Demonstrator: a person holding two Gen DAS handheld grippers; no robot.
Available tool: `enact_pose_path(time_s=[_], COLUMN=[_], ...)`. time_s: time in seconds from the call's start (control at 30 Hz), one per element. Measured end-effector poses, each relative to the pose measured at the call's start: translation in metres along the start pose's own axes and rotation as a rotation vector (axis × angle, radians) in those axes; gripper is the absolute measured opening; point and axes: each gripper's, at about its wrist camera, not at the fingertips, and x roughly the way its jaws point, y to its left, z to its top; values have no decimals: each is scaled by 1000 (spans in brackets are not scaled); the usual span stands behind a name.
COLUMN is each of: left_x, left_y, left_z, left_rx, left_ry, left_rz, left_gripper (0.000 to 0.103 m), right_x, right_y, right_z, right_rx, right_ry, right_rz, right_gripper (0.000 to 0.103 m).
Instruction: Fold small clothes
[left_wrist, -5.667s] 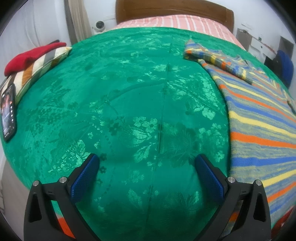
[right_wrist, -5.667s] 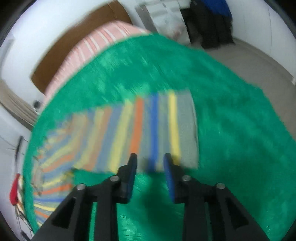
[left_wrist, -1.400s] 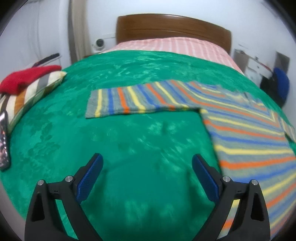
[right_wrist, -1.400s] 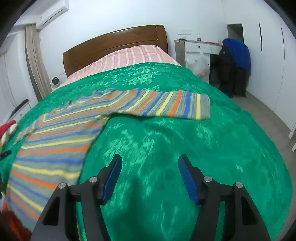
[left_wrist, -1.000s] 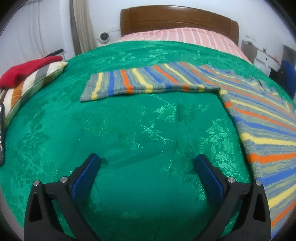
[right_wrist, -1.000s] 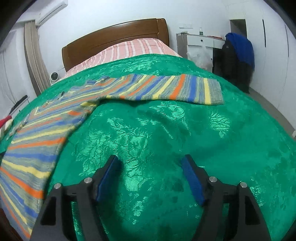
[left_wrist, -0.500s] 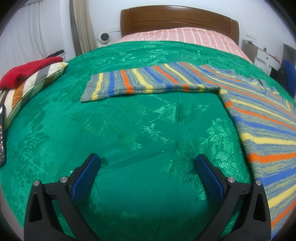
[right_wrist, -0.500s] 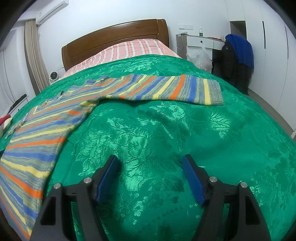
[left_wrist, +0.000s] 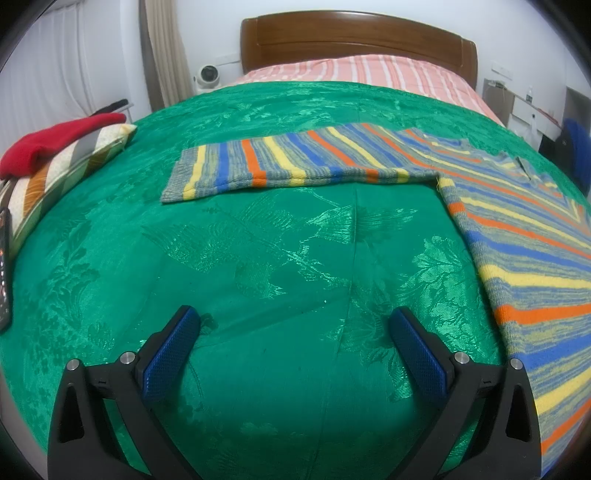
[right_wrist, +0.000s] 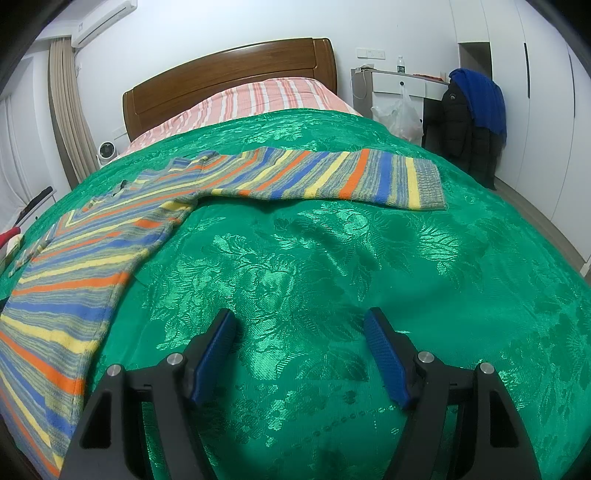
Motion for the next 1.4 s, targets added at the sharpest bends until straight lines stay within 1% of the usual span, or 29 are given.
enact_pose_path(time_s=[0.2,0.23,0.33,0.37,0.4,0.43,0.47,0.5,0.57,0.67,0.8,1.03,1.4], left_x=[1,1,1,1,1,1,1,1,1,2,1,2,2], left_y=[1,1,2,2,2,2,2,2,2,2,2,2,2], left_z=[-1,-2,-2,-2,-2,-2,-2,-2,-2,-2,-2,-2,-2], left_rx=[-6,-6,-10,-10,-10,-10,-10,-10,-10,-10,-10,-10,-10], left_ry=[-6,-6,-6,-6,-6,-6,-6,-6,-6,-5,-6,-6,-6], left_rz=[-9,-10,-14,-13,-13,-13,-12,-12,-12,-13,-13,-14,-13], left_gripper=[102,102,102,102,102,102,102,102,102,102,102,102,102], right_x=[-1,-1,-7,-20,-33,-43,-61,-69,-89,-104,-107,-112,-116], right_y=[1,2,8,9,11,14,21,24,32,37,37,47,51], right_z=[0,1,12,18,21,23,27,29,32,32,32,37,40], right_rx=[-1,-5,-12,2,5,-4,-34,-49,-80,-101,-102,-125,-139], right_ry=[5,15,89,94,78,65,44,36,31,41,70,68,68], right_rz=[-5,-13,-60,-82,-109,-137,-188,-213,-265,-295,-311,-345,-358], right_gripper=[72,72,72,72,72,77,79,84,84,84,84,84,84])
